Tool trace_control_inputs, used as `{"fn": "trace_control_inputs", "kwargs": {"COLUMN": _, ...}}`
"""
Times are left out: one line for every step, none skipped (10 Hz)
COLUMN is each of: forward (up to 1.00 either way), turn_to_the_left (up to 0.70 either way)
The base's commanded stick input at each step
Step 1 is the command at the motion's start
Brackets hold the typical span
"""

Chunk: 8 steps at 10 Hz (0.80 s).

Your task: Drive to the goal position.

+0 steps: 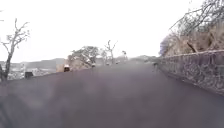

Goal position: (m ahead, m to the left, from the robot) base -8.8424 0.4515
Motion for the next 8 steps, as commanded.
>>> {"fn": "trace_control_inputs", "kwargs": {"forward": 0.00, "turn_to_the_left": 0.00}}
{"fn": "trace_control_inputs", "kwargs": {"forward": 0.00, "turn_to_the_left": 0.00}}
{"fn": "trace_control_inputs", "kwargs": {"forward": 0.00, "turn_to_the_left": 0.00}}
{"fn": "trace_control_inputs", "kwargs": {"forward": 0.00, "turn_to_the_left": 0.00}}
{"fn": "trace_control_inputs", "kwargs": {"forward": 0.00, "turn_to_the_left": 0.00}}
{"fn": "trace_control_inputs", "kwargs": {"forward": 0.00, "turn_to_the_left": 0.00}}
{"fn": "trace_control_inputs", "kwargs": {"forward": 0.00, "turn_to_the_left": 0.09}}
{"fn": "trace_control_inputs", "kwargs": {"forward": 0.00, "turn_to_the_left": 0.19}}
